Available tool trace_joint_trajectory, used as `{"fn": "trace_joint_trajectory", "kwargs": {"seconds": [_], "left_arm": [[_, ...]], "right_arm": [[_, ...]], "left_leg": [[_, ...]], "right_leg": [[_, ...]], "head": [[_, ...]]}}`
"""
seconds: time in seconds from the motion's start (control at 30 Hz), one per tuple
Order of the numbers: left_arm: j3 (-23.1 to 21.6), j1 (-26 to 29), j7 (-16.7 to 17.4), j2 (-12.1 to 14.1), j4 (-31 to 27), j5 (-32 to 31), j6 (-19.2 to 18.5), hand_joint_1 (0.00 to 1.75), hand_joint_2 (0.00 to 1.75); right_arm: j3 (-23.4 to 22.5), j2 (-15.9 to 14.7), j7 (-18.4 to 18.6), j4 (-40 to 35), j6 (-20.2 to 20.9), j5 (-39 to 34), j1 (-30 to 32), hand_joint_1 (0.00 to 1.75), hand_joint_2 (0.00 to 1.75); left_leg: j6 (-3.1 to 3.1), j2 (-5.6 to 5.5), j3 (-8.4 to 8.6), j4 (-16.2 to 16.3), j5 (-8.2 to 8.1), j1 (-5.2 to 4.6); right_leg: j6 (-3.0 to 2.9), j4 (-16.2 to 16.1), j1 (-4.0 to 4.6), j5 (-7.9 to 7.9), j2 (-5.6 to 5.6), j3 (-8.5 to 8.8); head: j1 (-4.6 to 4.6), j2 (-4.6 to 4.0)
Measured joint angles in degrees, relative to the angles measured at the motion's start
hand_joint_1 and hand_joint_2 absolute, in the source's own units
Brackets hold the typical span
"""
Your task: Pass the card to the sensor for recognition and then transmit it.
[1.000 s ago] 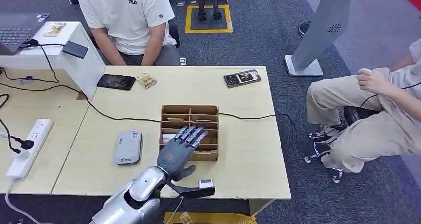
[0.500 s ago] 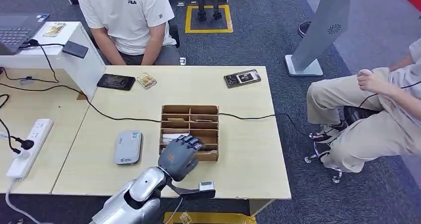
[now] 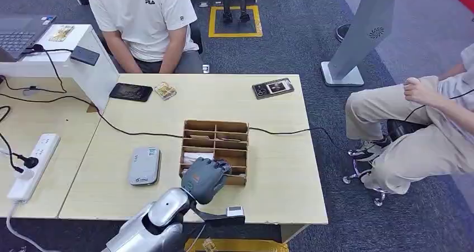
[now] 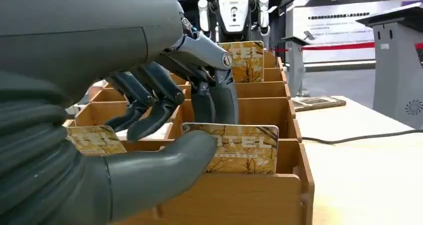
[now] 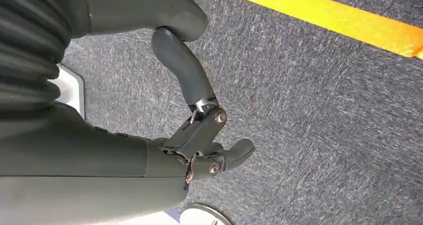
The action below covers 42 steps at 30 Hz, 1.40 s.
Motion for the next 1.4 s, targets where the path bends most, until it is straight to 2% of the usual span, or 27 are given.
{"fn": "trace_joint_trajectory", "kwargs": {"seconds": [0.13, 0.5, 0.93, 1.07, 1.13, 1.27, 1.4], "left_arm": [[-0.09, 0.08, -0.42, -0.11, 0.02, 0.74, 0.26, 1.75, 1.75], [-0.22, 1.89, -2.86, -0.31, 0.02, 3.67, 6.78, 1.75, 1.75], [-0.22, 3.33, -3.04, -0.39, 0.02, 4.19, 9.4, 1.75, 1.75], [-0.2, 3.75, -3.87, -0.42, -0.02, 5.14, 11.28, 1.75, 1.75], [-0.15, 4.34, -5.29, -0.57, -0.22, 7.15, 13.95, 1.75, 1.75], [0.9, 6.19, -10.19, -2.27, -1.66, 15.35, 20.11, 1.75, 1.75], [3.54, 8.21, -16.0, -5.03, -5.23, 28.53, 23.28, 1.75, 1.75]], "right_arm": [[0.11, 0.0, 0.0, 0.0, -0.2, 0.0, 0.0, 0.0, 1.75], [0.98, 0.0, 0.0, -0.04, -0.85, 0.0, 0.01, 0.0, 1.75], [1.44, 0.0, 0.0, -0.07, -0.92, 0.0, 0.03, 0.0, 1.75], [1.55, 0.0, 0.0, -0.09, -1.05, 0.0, 0.03, 0.0, 1.75], [1.53, 0.0, 0.0, -0.09, -1.38, 0.0, 0.05, 0.0, 1.75], [1.53, 0.0, -0.26, -0.09, -2.01, 0.0, 0.08, 0.0, 1.75], [1.11, 0.13, -0.55, -0.07, -2.93, 0.0, 0.2, 0.0, 1.75]], "left_leg": [[0.0, -0.01, 0.0, 0.0, 0.0, 0.0], [0.0, -0.01, -0.01, 0.0, 0.0, 0.0], [0.0, 0.0, -0.01, 0.0, 0.0, 0.0], [0.0, -0.01, -0.02, 0.0, 0.0, 0.0], [0.0, 0.0, -0.01, 0.0, 0.0, 0.0], [0.0, -0.01, -0.02, 0.0, 0.0, 0.0], [0.01, -0.01, -0.03, 0.0, 0.0, -0.01]], "right_leg": [[0.0, 0.0, 0.0, 0.0, -0.01, 0.01], [0.0, 0.0, 0.0, 0.0, -0.01, 0.0], [0.0, 0.0, 0.0, 0.0, -0.01, 0.0], [0.0, 0.0, 0.0, 0.0, -0.01, 0.0], [0.0, 0.0, 0.0, 0.0, -0.01, 0.0], [0.0, 0.0, 0.0, 0.0, -0.01, 0.0], [0.01, -0.01, -0.01, 0.0, -0.02, -0.01]], "head": [[0.0, 0.0], [0.0, 0.0], [0.0, 0.0], [0.0, 0.0], [0.0, 0.0], [0.0, 0.0], [0.0, 0.0]]}}
